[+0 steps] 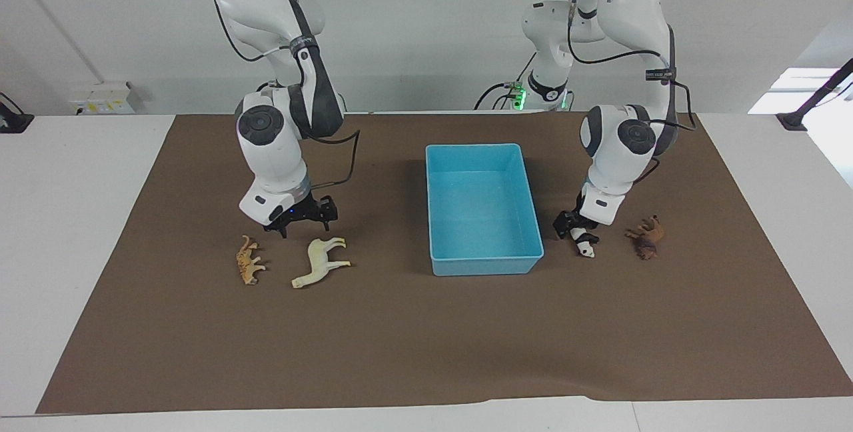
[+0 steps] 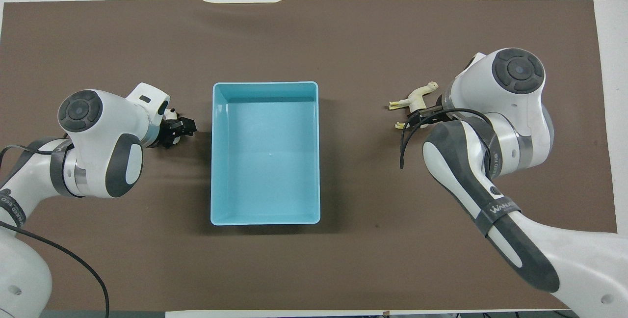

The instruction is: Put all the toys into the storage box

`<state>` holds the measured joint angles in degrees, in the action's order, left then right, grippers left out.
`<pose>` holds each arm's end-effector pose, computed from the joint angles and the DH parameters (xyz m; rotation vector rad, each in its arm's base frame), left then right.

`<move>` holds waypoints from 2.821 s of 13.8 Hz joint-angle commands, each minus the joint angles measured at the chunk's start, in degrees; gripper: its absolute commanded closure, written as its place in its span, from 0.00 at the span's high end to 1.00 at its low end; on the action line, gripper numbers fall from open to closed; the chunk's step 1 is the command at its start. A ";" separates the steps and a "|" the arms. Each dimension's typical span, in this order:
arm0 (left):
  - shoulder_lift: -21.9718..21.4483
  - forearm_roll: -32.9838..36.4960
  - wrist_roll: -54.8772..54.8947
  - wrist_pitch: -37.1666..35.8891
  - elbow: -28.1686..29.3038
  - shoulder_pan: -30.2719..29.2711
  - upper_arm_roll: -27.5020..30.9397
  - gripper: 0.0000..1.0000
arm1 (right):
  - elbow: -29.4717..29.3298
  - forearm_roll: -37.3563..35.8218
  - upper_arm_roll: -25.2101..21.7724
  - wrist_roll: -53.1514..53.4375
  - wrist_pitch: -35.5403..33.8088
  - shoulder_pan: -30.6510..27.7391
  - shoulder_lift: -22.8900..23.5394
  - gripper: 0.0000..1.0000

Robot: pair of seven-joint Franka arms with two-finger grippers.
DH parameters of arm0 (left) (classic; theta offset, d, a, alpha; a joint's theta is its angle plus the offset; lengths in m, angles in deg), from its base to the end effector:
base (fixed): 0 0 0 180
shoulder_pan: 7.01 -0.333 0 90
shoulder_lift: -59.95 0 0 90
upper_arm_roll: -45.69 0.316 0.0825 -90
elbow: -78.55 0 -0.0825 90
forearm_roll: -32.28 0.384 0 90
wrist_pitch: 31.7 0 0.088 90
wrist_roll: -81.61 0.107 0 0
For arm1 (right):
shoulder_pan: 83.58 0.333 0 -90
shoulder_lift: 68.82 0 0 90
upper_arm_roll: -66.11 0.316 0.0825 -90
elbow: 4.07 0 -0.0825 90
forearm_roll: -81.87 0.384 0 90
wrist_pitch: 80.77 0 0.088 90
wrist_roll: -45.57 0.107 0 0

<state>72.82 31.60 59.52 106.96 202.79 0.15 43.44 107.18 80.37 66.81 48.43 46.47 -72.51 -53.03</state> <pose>0.5559 -0.0920 0.2930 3.0972 0.3597 0.0337 0.5974 0.1233 0.3425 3.1132 0.2666 0.0090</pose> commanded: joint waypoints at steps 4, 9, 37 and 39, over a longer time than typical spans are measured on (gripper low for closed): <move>0.13 -0.73 -0.05 -1.19 -0.04 0.04 0.23 0.41 | -1.56 0.45 0.01 -1.02 3.10 1.24 3.90 1.00; 0.31 -0.99 0.03 -2.79 -1.53 -0.66 0.23 0.30 | -1.65 0.00 0.01 -1.28 5.91 0.89 5.39 1.00; -4.62 3.22 13.00 -24.16 -17.27 -14.17 0.40 1.00 | -32.83 4.39 0.01 18.75 -24.51 20.19 6.44 0.00; -3.47 4.63 19.26 -19.25 -15.09 -18.65 0.40 1.00 | -33.11 4.31 0.01 24.87 -19.70 26.08 9.77 0.00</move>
<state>68.38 34.47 74.69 82.69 184.92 -15.95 44.77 77.45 83.78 67.12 69.13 23.59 -50.15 -48.47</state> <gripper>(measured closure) 0.000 0.520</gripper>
